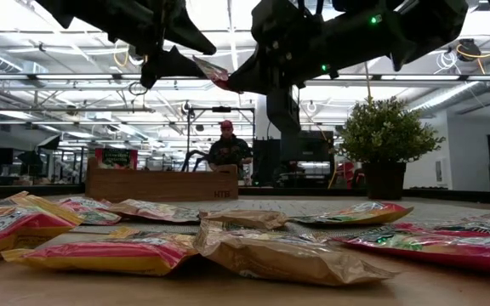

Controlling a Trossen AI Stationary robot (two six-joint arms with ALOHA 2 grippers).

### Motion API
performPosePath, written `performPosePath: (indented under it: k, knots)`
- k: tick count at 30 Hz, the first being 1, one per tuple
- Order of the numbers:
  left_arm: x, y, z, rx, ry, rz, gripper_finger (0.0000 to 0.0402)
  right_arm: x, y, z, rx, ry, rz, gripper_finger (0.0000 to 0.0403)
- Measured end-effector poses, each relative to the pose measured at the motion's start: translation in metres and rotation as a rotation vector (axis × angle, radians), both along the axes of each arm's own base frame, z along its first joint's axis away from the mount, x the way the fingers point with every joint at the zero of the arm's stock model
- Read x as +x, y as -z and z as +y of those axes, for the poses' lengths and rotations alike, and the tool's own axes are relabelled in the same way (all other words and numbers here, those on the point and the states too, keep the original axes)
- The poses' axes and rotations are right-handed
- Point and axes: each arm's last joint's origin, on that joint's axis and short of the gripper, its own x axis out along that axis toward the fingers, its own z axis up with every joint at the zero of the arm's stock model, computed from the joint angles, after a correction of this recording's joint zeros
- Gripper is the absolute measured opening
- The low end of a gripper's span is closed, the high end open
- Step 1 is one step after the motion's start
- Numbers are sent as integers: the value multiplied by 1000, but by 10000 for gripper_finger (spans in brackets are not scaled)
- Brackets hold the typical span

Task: Pick & Place Tea
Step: Put the red tea bag into the left section of the wooden organizer

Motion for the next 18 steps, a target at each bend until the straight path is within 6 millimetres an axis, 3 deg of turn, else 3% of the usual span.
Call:
performPosePath:
  k: [5, 12, 18]
  knots:
    - [0, 0, 0, 0, 10, 2, 173, 0, 0, 0, 2, 0, -1, 0]
    - [0, 0, 0, 5, 44, 7, 20, 0, 0, 0, 2, 1, -1, 0]
    - [0, 0, 4, 57, 52, 17, 4, 0, 0, 2, 37, 0, -21, 0]
